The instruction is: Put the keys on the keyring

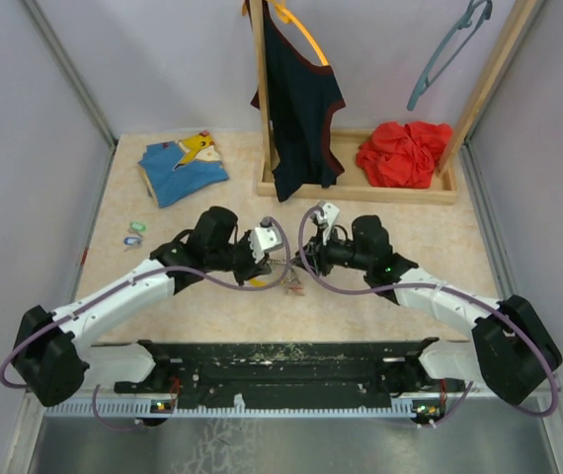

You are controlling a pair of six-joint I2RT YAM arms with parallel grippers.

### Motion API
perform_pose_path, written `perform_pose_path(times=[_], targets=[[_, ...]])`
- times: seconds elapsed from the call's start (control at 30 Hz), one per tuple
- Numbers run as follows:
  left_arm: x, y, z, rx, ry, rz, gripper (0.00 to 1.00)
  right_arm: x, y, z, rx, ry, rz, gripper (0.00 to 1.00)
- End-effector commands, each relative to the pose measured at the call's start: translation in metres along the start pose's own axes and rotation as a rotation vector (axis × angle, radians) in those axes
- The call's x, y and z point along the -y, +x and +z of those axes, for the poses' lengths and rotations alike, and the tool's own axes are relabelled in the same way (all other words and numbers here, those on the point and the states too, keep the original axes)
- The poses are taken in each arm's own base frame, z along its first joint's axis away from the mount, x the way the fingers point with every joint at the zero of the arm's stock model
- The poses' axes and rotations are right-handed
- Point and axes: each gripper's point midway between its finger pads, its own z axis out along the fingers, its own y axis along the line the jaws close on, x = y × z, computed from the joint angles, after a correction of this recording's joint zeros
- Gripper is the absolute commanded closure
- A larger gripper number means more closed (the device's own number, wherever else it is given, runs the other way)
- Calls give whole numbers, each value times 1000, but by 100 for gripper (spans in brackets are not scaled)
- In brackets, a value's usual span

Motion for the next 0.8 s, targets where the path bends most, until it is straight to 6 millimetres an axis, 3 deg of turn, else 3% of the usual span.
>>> perform_pose_path(times=[0.0,0.07,0.2,0.37,0.57,0.77], targets=[[-16,-16,-13,-12,-168,288,100,0,-24,-13,149,-15,-4,69],[-6,-19,-12,-30,-210,407,100,0,-24,-15,171,-23,16,69],[-19,-10,-17,-121,-348,537,100,-5,-23,-16,186,-56,-8,69],[-23,-19,-24,-145,-434,620,100,-10,-18,-15,195,-93,-36,70],[-18,-25,-21,-129,-432,618,100,-6,-18,-13,169,-63,63,73],[-14,-25,-19,-87,-420,610,100,-20,-19,-14,166,-139,101,73]])
